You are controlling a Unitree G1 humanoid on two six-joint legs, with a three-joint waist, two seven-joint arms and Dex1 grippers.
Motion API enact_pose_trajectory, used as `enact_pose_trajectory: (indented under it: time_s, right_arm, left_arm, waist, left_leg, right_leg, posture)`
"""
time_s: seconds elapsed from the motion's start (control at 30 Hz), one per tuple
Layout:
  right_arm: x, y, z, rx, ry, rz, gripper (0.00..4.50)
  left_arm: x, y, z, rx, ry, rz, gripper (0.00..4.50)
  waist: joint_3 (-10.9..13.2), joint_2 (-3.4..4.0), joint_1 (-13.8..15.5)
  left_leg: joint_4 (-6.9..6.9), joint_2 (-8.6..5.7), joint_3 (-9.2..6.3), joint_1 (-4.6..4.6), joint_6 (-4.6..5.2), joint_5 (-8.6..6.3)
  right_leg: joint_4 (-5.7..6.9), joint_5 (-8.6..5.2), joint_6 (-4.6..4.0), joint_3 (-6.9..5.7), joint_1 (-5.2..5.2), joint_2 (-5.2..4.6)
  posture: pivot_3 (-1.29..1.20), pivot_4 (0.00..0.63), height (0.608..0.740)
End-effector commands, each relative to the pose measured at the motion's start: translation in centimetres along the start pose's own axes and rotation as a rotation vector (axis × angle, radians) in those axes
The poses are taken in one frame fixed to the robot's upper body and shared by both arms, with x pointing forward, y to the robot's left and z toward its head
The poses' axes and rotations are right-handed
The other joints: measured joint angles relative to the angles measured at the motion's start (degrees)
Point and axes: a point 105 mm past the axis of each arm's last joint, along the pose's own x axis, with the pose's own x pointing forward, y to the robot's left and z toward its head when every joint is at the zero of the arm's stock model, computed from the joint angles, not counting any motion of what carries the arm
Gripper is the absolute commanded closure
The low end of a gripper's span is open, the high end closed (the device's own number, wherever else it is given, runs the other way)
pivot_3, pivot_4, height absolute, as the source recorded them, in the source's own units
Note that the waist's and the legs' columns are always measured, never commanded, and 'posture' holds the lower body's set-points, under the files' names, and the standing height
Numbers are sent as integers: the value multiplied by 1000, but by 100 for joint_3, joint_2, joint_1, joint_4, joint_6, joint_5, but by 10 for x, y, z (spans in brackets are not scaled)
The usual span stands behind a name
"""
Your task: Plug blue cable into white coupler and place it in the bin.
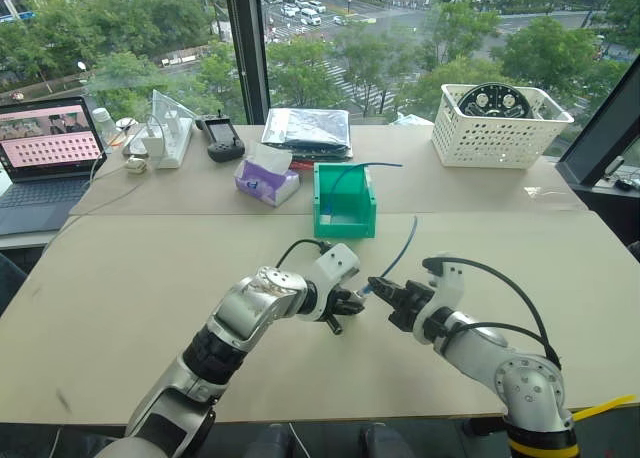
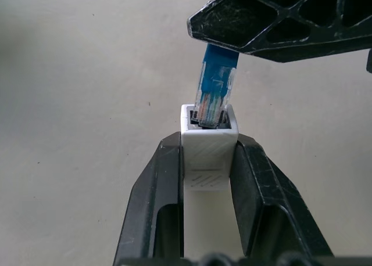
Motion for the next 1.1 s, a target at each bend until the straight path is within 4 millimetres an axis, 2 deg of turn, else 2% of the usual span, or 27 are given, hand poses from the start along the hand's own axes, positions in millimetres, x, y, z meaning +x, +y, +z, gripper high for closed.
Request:
enact_pose_trajectory:
  time_s: [0.03, 0.27, 0.43, 0.73, 1.1]
  right_arm:
    - [3, 10, -4, -128, 45, 19, 4500]
    - [3, 16, -5, -209, 75, 51, 4500]
    - [4, 10, -12, -209, 109, 35, 4500]
    - [1, -4, -48, -32, 227, 30, 4500]
    - [0, -5, -70, -71, 355, 77, 4500]
  left_arm:
    - [-3, -5, 14, 33, -38, -12, 3879]
    - [5, -4, 23, 38, -17, 8, 3879]
    - [5, -3, 23, 53, 0, 27, 3879]
    - [2, 1, 20, 24, -4, 50, 3879]
    - [3, -1, 19, 7, -11, 48, 3879]
  waist:
    - [0, 0, 0]
    - [0, 0, 13]
    - [0, -1, 27]
    - [-6, 0, 23]
    - [-15, 2, 25]
  left_leg:
    - [0, 0, 0, 1, 0, 0]
    - [1, -1, -1, 1, -2, 1]
    - [5, -3, -1, 2, -2, 1]
    - [4, 0, -2, 21, -2, 1]
    - [1, 0, -1, 34, -2, 1]
  right_leg:
    - [0, 0, 0, 0, 0, 0]
    - [2, 0, 0, 0, 2, 1]
    - [1, -1, 2, 0, 6, 0]
    - [1, -6, 9, 0, 20, 1]
    - [1, -24, 34, 0, 30, 0]
  posture:
    - [0, 150, 736]
    - [0, 150, 736]
    - [0, 150, 736]
    - [0, 150, 736]
    - [0, 150, 736]
